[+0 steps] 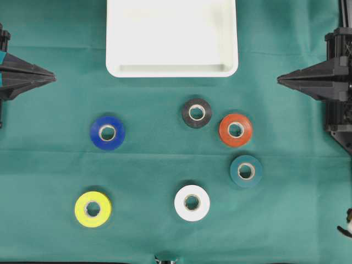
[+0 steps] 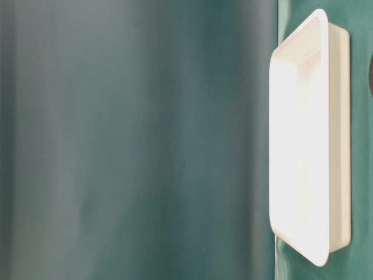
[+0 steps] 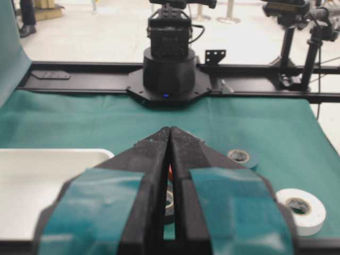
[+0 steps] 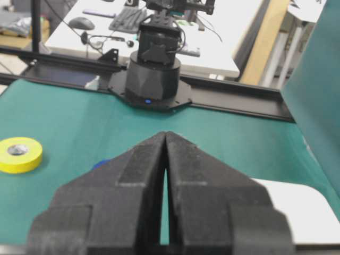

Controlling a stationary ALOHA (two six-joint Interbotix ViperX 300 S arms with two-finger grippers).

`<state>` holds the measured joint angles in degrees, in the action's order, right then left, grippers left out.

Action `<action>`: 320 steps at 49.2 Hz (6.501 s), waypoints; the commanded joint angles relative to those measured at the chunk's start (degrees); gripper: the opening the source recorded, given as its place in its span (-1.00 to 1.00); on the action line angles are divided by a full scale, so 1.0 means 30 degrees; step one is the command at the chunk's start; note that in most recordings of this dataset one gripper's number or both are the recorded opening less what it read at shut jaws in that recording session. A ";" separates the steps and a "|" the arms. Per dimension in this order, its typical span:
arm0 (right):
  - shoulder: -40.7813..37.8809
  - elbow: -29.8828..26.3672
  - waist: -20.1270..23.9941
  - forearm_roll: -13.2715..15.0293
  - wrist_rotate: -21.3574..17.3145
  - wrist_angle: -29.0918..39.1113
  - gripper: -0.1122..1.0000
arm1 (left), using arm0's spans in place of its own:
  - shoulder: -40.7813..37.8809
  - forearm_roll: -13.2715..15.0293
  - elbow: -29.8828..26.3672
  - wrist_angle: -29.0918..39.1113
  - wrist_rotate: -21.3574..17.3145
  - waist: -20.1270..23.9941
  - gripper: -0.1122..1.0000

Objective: Pick up the tape from a random location and place it into the white case.
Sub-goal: 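Open the left gripper and start moving it toward the tape rolls, then move the left gripper over the white tape roll, then lower the left gripper into the white roll's hole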

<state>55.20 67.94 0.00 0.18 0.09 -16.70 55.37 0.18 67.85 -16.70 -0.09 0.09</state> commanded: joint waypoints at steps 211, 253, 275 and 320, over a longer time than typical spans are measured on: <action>-0.1406 -0.2051 -0.0059 -0.0029 -0.0410 0.3633 0.86 | -1.5850 0.0088 -1.5615 0.4600 0.0000 -0.5537 1.00; -0.1523 -0.2051 -0.0029 -0.0029 -0.0439 0.4189 0.86 | -2.0215 0.0117 -2.3408 1.7080 0.0322 -0.5127 1.00; -0.1729 -0.2021 0.0000 -0.0029 -0.0439 0.4219 0.86 | -2.2969 -0.0029 -2.9092 2.4814 0.0322 -0.4863 1.00; -0.2109 -0.2139 0.0000 -0.0029 -0.0439 0.4219 0.86 | -2.3350 -0.0059 -2.9326 2.5313 0.0322 -0.4922 1.00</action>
<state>49.31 63.37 -0.09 0.18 -1.14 -3.87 -15.73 0.18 -19.34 59.68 0.88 -14.77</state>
